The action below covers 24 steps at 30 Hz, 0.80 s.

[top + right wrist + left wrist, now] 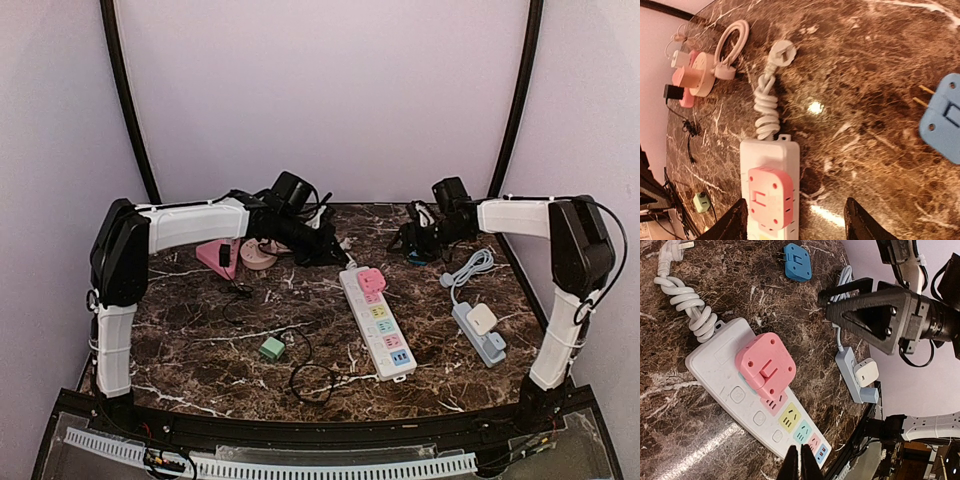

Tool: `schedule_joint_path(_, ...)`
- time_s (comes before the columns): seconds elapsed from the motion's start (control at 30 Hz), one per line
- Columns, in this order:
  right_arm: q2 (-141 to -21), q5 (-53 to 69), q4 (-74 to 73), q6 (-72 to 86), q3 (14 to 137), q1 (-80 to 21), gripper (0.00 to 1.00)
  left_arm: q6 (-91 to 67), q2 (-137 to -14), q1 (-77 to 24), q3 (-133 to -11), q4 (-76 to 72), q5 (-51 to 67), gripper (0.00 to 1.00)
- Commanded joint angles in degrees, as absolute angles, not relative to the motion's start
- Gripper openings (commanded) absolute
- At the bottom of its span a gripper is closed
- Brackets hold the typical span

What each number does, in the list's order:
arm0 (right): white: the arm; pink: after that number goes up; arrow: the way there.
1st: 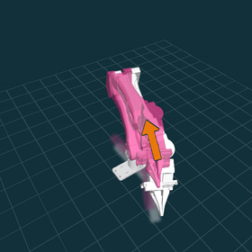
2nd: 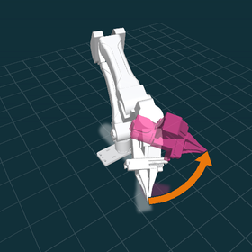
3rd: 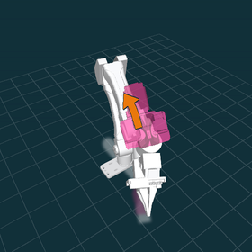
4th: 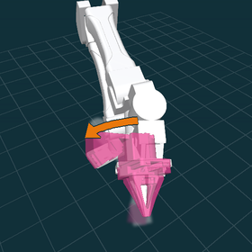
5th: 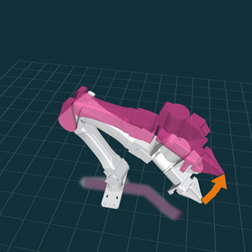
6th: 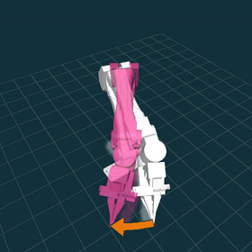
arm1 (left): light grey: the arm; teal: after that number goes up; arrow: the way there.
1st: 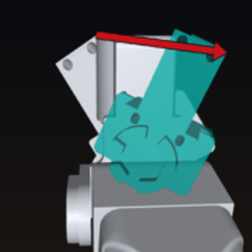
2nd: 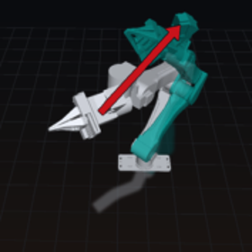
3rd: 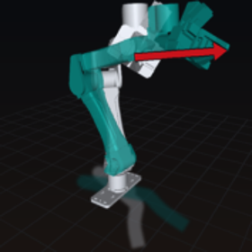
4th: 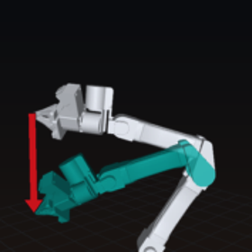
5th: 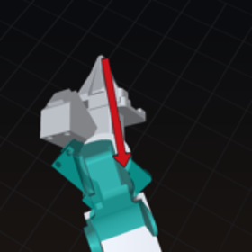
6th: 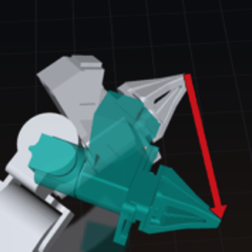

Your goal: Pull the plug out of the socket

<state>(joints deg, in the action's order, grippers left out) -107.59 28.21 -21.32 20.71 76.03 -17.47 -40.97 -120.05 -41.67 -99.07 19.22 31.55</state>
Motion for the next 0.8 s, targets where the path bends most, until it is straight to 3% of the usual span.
schedule_joint_path(0.0, -106.1, 33.3, -15.7, 22.4, 71.6, -20.0, 0.64, -42.1, -121.7, -41.7, -98.3, 16.8, 33.4, 0.03)
schedule_joint_path(0.67, -112.6, 35.2, -12.2, 25.8, 69.5, -24.6, 0.61, -45.9, -131.6, -41.7, -101.2, 9.9, 35.7, 0.03)
schedule_joint_path(0.77, -112.4, 36.2, -12.4, 25.8, 69.5, -24.7, 0.54, -45.7, -132.6, -41.7, -101.6, 10.4, 35.5, 0.03)
